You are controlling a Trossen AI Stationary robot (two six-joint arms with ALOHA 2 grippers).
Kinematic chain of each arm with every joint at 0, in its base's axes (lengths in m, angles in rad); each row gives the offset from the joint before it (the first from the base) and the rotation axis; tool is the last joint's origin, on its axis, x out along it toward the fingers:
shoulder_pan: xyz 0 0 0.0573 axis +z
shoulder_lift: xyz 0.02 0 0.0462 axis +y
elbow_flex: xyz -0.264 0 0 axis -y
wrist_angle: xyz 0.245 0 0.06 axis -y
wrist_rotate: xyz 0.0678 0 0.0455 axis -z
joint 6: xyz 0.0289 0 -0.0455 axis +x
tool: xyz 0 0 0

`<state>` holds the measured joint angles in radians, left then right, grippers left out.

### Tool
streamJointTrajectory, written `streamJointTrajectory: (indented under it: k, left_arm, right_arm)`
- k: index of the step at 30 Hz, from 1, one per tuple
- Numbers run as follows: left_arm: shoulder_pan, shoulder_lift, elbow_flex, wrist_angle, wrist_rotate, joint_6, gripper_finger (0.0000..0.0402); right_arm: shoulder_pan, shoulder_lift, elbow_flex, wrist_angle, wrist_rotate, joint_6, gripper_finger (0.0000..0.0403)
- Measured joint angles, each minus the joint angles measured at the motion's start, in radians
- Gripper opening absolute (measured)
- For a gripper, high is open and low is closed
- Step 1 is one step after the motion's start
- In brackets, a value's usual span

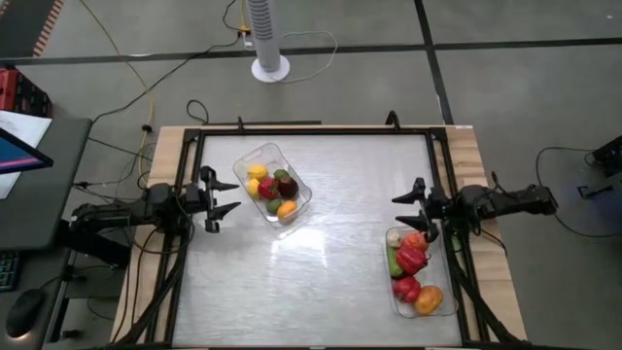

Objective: Sort produce into baskets
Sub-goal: Return to Home Position

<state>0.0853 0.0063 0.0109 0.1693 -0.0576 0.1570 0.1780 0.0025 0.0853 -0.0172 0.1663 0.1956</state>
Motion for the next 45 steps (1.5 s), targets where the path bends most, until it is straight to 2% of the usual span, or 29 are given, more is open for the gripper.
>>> streamJointTrajectory:
  k: [7, 16, 45]
  left_arm:
    - [0.0, 0.0, 0.0, -0.011, -0.01, -0.024, 0.0214]
    - [0.0, 0.0, 0.001, -0.147, -0.01, -0.023, 0.0214]
    - [0.0, 0.002, 0.002, -0.152, -0.006, -0.022, 0.0214]
  right_arm:
    - [-0.025, 0.017, -0.077, 0.074, -0.013, -0.096, 0.0291]
    - [-0.026, 0.049, -0.078, 0.068, -0.012, -0.065, 0.0291]
    - [-0.026, 0.048, -0.079, 0.064, -0.01, -0.064, 0.0291]
